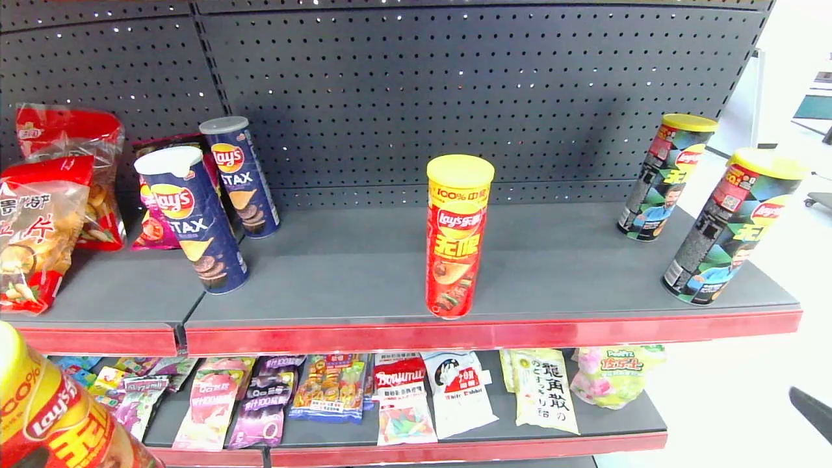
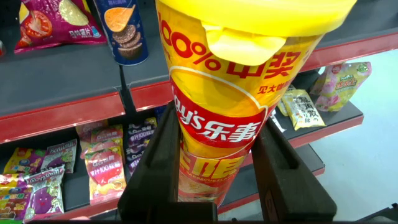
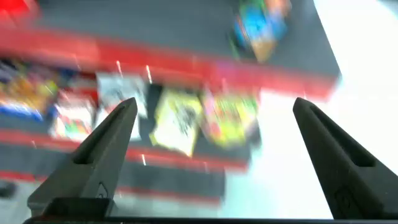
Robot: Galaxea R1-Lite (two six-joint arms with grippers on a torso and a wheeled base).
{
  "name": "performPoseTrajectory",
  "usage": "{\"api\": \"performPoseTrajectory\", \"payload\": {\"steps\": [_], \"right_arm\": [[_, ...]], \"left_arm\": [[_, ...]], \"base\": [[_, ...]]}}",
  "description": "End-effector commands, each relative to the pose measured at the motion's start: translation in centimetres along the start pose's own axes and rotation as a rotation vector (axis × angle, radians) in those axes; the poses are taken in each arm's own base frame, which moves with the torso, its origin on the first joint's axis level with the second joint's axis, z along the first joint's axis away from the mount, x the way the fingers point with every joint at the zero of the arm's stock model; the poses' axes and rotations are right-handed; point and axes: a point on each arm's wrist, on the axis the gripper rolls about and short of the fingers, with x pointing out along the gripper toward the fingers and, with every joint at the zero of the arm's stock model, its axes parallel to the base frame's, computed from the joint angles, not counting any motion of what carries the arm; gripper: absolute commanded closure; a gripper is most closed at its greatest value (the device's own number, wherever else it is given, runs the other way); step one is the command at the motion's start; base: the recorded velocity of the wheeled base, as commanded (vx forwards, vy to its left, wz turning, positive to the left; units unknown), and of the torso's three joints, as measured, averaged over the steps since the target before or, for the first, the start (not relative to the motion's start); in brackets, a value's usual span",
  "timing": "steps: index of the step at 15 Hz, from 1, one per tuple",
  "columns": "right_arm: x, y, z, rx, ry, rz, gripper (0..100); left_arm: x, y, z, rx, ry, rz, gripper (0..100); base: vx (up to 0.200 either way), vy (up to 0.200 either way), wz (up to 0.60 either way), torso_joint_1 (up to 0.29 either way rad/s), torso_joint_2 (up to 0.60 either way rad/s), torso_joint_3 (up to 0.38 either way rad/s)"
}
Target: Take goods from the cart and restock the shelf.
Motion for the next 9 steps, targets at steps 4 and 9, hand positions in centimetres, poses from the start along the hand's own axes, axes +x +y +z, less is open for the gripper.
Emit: {"api": "performPoseTrajectory", "payload": {"steps": [4,9], "right_arm": [[-5.6,1.2,-7.3,0.072,0.066,-0.366,0],[-2.8,1.9,-9.0,0.088,-0.173,-0.070,0]], "left_arm": [[0.2,0.1,-0.3,-0.008,0.013,-0.001,100],[0.0,0.0,-0.2,-0.007,-0.002,0.000,100]], "base": [[0.000,0.000,0.00,0.000,0.00,0.000],[0.000,0.000,0.00,0.000,0.00,0.000]]}}
